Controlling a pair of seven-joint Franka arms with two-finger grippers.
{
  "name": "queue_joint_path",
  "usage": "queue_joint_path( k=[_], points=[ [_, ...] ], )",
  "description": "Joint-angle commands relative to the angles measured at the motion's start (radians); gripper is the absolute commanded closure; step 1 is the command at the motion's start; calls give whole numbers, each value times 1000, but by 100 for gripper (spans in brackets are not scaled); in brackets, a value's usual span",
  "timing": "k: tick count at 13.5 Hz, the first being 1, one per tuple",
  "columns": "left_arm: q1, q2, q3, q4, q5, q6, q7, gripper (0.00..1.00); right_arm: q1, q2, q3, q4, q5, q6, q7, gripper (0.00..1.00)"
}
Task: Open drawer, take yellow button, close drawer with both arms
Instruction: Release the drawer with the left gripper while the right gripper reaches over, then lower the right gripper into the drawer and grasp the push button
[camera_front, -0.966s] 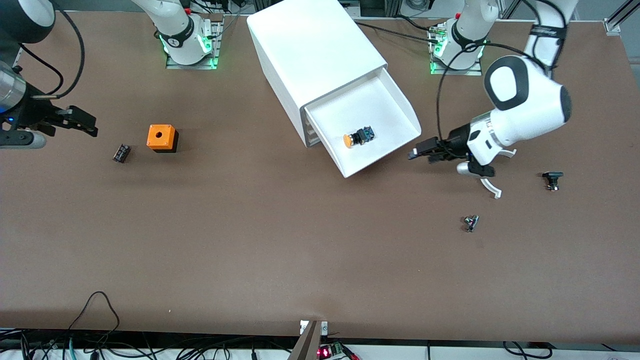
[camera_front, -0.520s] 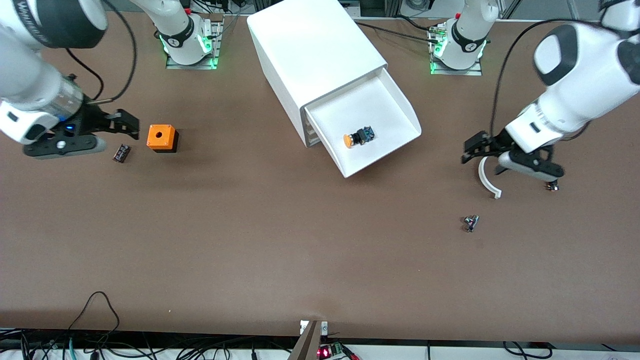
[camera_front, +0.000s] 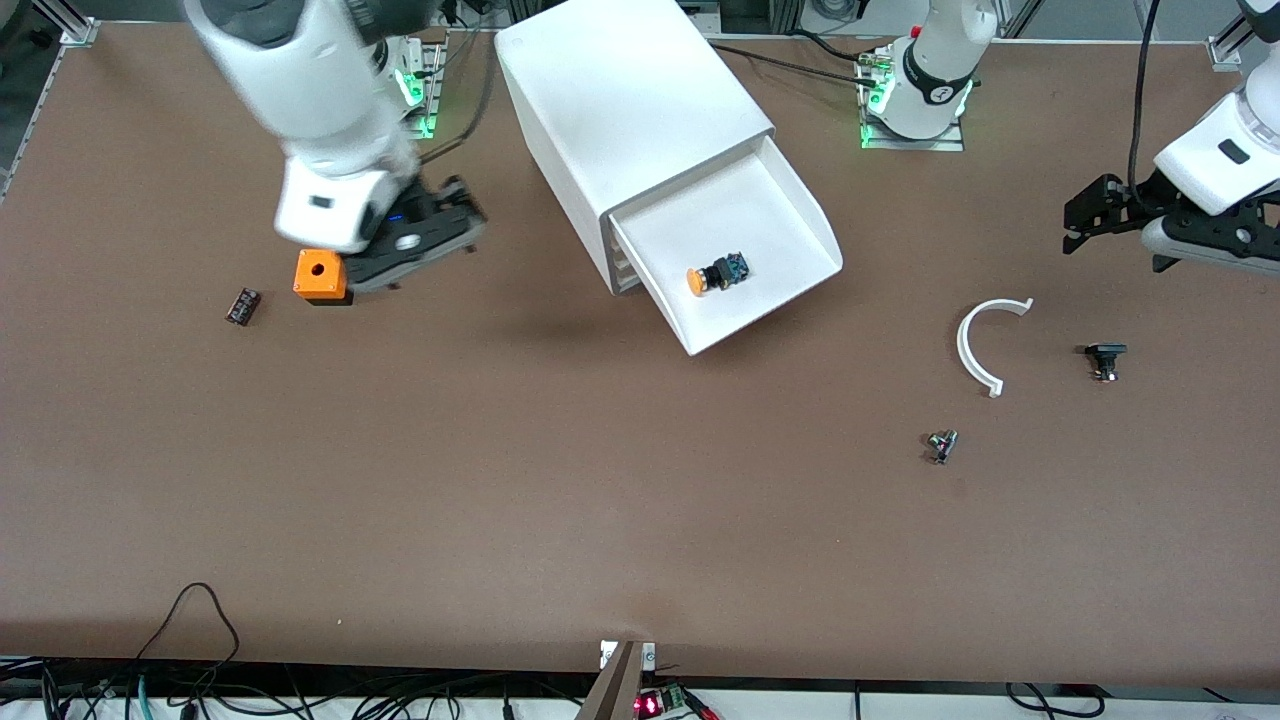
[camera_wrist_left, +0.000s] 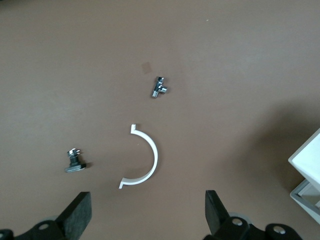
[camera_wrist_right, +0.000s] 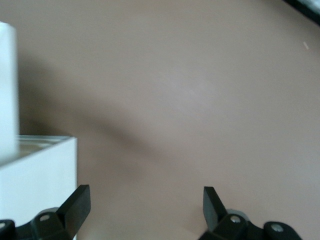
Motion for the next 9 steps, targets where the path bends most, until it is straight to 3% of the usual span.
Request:
queue_joint_path(
  k=[1,4,9],
  points=[
    [-3,-2,-4,6,44,-16,-4,0,78,164,-17,233,93,-21,-58,0],
    [-1,0,-2,6,40,-16,-6,0,139,255,-12,352,142,19,-199,0],
    [0,0,-1,8,29,-11,-38,0,172,324,66,366,142,62,-495,0]
  ],
)
